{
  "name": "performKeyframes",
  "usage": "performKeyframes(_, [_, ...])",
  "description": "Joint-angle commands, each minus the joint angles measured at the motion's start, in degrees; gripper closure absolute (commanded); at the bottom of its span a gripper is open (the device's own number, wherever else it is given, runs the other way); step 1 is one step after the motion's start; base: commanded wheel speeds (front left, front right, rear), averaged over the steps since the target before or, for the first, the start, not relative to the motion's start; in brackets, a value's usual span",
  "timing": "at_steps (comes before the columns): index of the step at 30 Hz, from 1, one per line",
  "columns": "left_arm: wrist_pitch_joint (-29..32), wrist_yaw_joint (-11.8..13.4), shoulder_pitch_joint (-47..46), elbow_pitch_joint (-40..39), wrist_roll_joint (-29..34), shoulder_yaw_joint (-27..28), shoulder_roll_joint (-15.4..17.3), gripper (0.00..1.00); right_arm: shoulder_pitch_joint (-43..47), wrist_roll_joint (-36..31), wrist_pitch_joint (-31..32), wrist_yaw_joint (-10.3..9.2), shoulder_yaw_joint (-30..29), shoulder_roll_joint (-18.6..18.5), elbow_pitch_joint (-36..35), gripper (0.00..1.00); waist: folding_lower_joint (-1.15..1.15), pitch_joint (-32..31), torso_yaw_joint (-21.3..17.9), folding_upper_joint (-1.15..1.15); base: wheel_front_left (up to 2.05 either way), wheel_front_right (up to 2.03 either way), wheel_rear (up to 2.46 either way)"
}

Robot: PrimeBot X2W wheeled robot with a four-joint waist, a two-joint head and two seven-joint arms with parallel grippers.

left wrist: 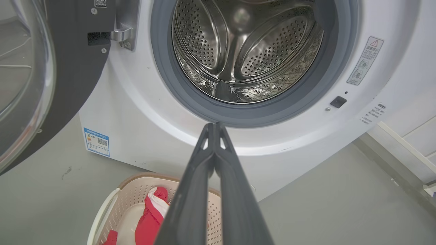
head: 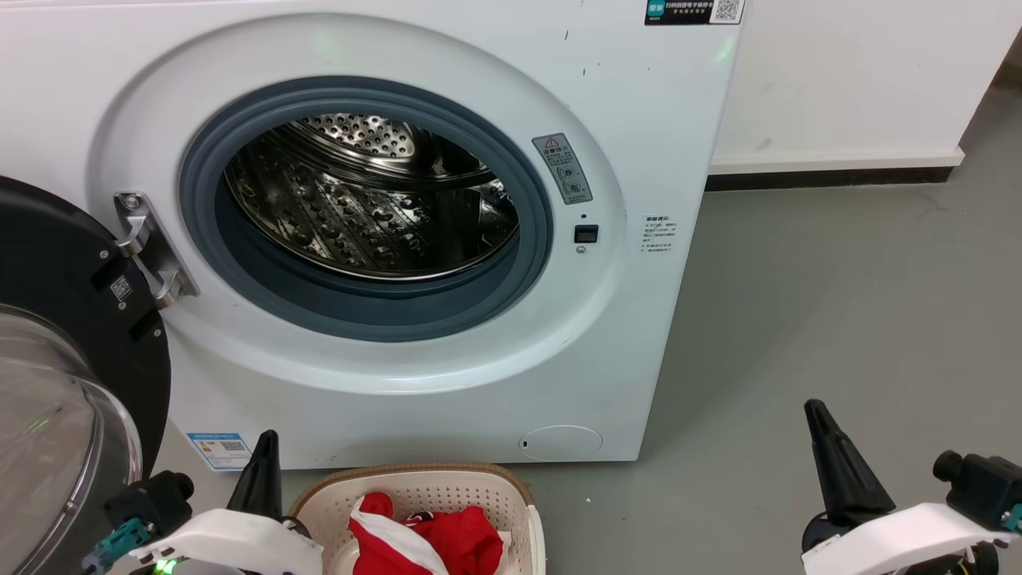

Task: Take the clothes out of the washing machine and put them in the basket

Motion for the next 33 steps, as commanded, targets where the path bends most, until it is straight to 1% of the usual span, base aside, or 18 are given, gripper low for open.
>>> performKeyframes(1, [0.24, -0.34, -1.9, -0.56, -1.68, 0.44, -0.04, 1.0, -1.75, 1.91, 0.03, 0.0, -0.14, -0.47, -0.37, 1.0, 0.0, 0.01, 0.01, 0.0, 0.0, 0.0, 0.0])
performKeyframes(17, [2.13, -2.11, -3.33, 1.06, -15.03, 1.92, -1.2, 1.0, -3.96, 16.73, 0.75, -0.01, -0.79, -0.95, 3.22, 1.0, 0.0, 0.32, 0.2, 0.0, 0.0, 0.0, 0.0])
performKeyframes(33, [3.83, -3.65, -4.63, 2.47, -26.34, 3.21, -2.24, 1.0, -5.92, 29.02, 1.52, -0.01, -1.66, -1.12, 6.36, 1.0, 0.0, 0.63, 0.4, 0.0, 0.0, 0.0, 0.0])
